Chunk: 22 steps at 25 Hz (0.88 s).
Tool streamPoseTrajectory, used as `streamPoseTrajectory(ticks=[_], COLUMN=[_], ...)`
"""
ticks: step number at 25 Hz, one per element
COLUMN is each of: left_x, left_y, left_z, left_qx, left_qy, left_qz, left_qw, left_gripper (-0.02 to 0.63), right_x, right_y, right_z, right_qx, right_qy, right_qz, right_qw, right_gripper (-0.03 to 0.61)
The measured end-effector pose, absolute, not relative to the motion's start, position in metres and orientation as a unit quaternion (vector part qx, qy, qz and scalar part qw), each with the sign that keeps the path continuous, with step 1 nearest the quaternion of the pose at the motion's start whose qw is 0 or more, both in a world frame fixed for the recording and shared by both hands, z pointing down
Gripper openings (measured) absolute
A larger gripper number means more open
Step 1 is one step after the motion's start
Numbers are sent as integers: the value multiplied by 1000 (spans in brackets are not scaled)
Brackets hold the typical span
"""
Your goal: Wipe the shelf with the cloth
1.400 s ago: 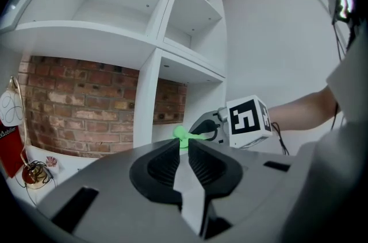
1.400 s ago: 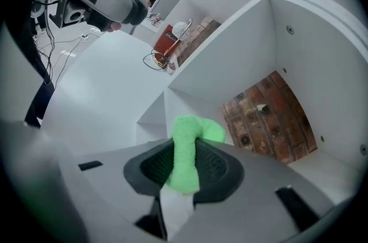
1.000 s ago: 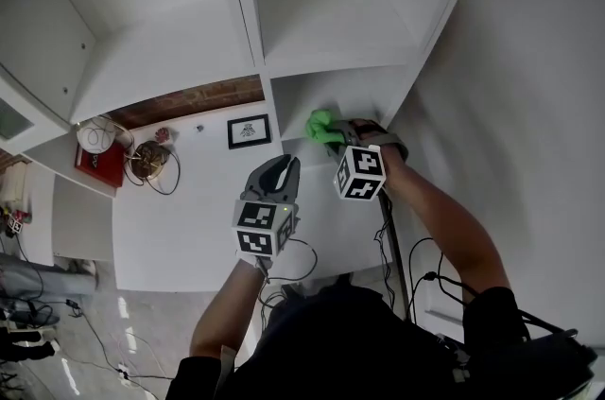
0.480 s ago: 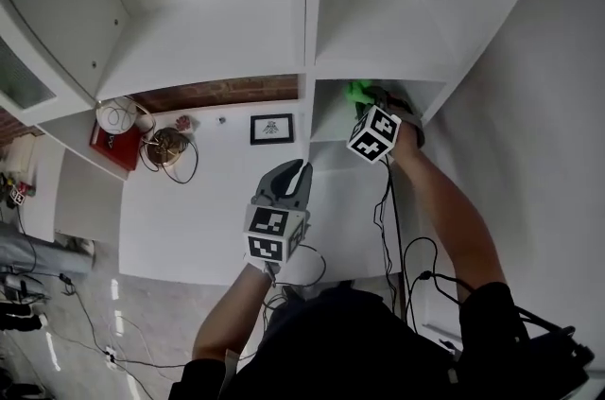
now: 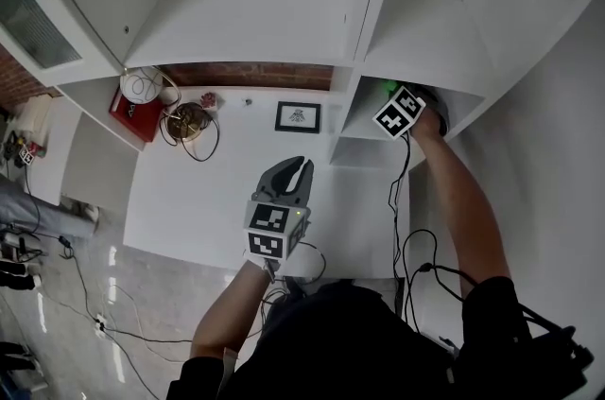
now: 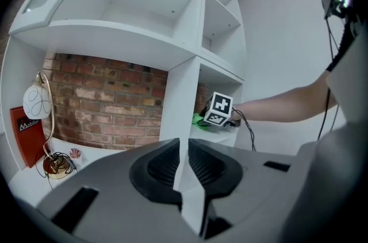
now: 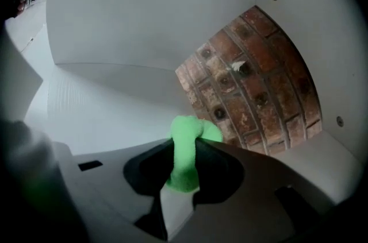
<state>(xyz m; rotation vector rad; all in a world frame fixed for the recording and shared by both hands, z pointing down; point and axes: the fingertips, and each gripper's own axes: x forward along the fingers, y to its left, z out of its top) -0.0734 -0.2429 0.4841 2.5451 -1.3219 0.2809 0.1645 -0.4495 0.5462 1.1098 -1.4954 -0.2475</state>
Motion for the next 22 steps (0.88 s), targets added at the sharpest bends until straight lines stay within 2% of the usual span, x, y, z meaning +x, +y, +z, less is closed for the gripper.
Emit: streamPoseTrajectory(ticks=[5, 22], left_x=[-76, 5], left_y=[-248, -233], left_z=[484, 476], left_qx=[874, 913], left_qy=[-458, -378], left_qz=[88, 91], left_qw=[139, 121], left_gripper=[46, 46], right_x=[156, 155], right_y=[-430, -337], right_z=[547, 548], right_qx=[462, 430], right_qy=[-655, -690], right_qz=[-96, -85], right_qw=[591, 575], right_gripper=[91, 91])
